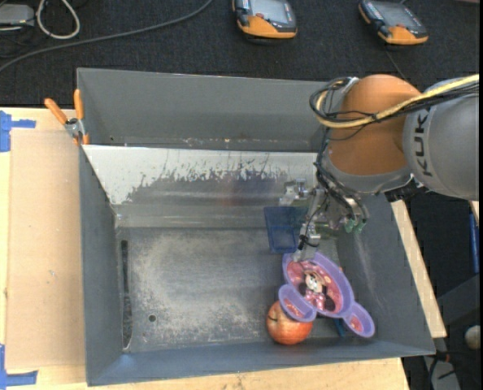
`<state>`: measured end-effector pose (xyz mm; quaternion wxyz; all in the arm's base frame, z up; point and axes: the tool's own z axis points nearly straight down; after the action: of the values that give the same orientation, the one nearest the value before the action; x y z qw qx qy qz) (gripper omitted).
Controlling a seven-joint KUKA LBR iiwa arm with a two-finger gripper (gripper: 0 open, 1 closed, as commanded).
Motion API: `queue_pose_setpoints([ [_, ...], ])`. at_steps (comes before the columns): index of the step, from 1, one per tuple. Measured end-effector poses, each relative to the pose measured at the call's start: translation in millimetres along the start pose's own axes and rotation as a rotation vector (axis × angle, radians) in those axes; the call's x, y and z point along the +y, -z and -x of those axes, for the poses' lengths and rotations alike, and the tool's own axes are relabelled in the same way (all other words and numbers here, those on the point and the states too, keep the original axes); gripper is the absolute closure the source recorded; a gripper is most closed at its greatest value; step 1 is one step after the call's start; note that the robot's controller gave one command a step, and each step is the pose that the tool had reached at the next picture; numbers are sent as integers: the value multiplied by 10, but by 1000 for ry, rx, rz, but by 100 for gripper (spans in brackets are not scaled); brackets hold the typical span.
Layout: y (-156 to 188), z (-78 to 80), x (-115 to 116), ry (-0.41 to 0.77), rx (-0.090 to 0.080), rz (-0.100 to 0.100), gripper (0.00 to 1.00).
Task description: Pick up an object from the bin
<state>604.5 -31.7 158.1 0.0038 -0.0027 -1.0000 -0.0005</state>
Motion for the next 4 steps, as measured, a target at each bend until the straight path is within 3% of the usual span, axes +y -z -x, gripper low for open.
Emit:
queue_pose_setpoints([
  [1,42,12,10,1,-6,-1,0],
  [2,189,-59,400,-56,-5,2,0],
  [3,248,80,226,-56,-7,1,0],
  [4,-3,-149,206,-97,-6,4,0],
])
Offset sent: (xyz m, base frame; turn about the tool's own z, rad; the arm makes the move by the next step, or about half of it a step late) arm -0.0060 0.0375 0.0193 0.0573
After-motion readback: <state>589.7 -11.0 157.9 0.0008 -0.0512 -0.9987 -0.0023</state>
